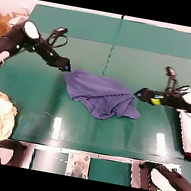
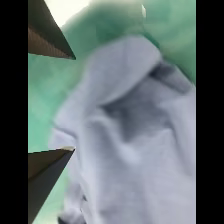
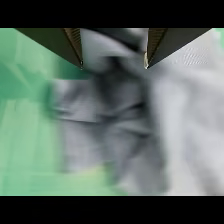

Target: Fold the shirts.

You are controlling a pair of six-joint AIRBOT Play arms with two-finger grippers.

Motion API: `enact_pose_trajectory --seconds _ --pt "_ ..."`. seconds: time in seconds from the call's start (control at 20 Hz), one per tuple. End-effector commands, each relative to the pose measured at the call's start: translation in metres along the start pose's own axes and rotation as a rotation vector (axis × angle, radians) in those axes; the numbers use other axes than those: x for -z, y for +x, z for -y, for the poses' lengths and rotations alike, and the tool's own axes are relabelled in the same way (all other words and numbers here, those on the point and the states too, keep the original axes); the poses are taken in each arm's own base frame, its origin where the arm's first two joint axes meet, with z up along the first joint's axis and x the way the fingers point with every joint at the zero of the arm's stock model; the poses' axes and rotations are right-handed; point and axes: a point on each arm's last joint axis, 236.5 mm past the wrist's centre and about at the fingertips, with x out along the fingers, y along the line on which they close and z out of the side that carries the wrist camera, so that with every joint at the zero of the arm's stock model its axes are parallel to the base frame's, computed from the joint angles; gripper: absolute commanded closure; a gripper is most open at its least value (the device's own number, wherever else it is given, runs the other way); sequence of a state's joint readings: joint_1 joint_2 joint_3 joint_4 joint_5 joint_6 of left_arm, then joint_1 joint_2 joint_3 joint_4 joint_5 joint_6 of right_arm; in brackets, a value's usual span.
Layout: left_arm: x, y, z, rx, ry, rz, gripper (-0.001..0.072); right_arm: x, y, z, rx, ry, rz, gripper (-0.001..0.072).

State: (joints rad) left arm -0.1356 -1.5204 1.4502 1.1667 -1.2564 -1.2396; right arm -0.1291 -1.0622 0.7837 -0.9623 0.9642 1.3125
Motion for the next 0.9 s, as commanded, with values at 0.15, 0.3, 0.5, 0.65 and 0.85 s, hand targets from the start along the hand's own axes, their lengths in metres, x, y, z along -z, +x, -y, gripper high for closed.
enact_pose_trajectory --seconds 0.15,0.3,0.5,0.65,0.85 --pt "0.028 -0.022 0.057 0.179 -0.142 -0.138 0.0097 0.011 -0.011 0.068 0.046 0.212 -0.033 0.0291" --pt "0.081 0.025 0.095 0.257 -0.171 -0.293 0.0097 0.021 0.012 0.072 0.039 0.234 -0.086 0.0319" --pt "0.134 0.091 0.143 0.273 -0.179 -0.349 0.0097 0.036 0.042 0.056 -0.008 0.199 -0.171 0.0319" --pt "0.140 0.123 0.172 0.273 -0.200 -0.270 0.0097 0.027 0.051 0.045 -0.022 0.189 -0.134 0.0320" --pt "0.126 0.143 0.205 0.285 -0.204 -0.143 0.0097 0.031 0.061 0.044 -0.023 0.193 -0.152 0.0319"
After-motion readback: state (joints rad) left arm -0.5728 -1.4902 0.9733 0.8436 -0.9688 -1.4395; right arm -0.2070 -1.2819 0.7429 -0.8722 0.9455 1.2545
